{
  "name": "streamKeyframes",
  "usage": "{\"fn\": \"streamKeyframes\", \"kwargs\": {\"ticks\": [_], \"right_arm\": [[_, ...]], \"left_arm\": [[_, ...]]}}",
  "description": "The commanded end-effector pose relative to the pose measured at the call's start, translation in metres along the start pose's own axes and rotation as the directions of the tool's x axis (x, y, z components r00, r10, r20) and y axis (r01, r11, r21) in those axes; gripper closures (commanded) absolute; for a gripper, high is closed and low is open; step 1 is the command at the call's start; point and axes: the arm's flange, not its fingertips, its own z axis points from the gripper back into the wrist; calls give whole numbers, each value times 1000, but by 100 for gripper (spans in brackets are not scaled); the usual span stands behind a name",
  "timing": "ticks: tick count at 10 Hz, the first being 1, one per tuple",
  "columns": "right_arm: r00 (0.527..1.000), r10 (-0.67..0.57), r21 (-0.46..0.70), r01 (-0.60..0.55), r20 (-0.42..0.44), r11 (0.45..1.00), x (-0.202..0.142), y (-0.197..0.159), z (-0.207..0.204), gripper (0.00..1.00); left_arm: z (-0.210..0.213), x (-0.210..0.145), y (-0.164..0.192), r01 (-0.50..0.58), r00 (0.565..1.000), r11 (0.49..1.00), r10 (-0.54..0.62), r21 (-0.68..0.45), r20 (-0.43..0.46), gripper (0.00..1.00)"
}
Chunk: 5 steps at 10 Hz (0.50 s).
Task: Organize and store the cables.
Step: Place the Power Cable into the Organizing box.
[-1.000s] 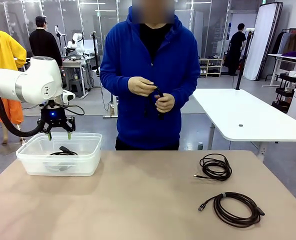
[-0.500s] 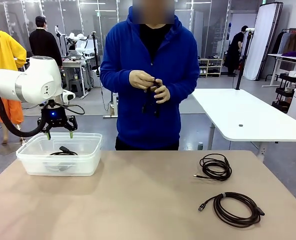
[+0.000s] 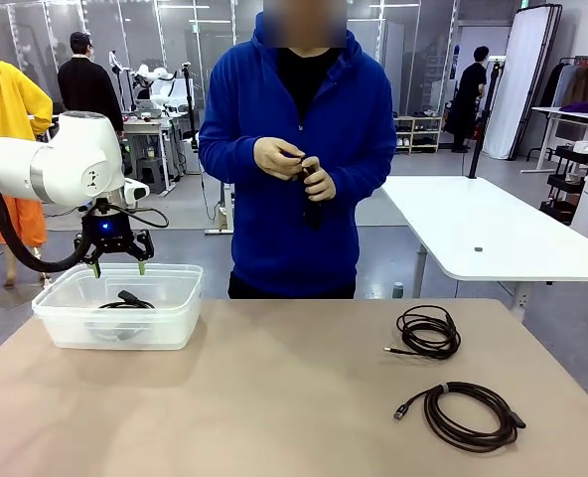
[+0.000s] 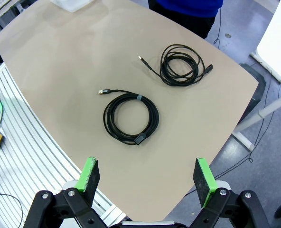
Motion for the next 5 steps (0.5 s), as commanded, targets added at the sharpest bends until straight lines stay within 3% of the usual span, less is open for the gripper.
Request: {"fn": "streamKeyframes", "kwargs": {"ticks": [1, 5], "right_arm": [[1000, 15, 8, -15, 3, 1000, -2, 1, 0, 0], [1000, 15, 8, -15, 3, 1000, -2, 1, 0, 0]], "left_arm": [[-1, 1, 1, 4, 1000, 1000, -4, 13, 5, 1], [-1, 1, 1, 4, 1000, 1000, -4, 13, 5, 1]]}}
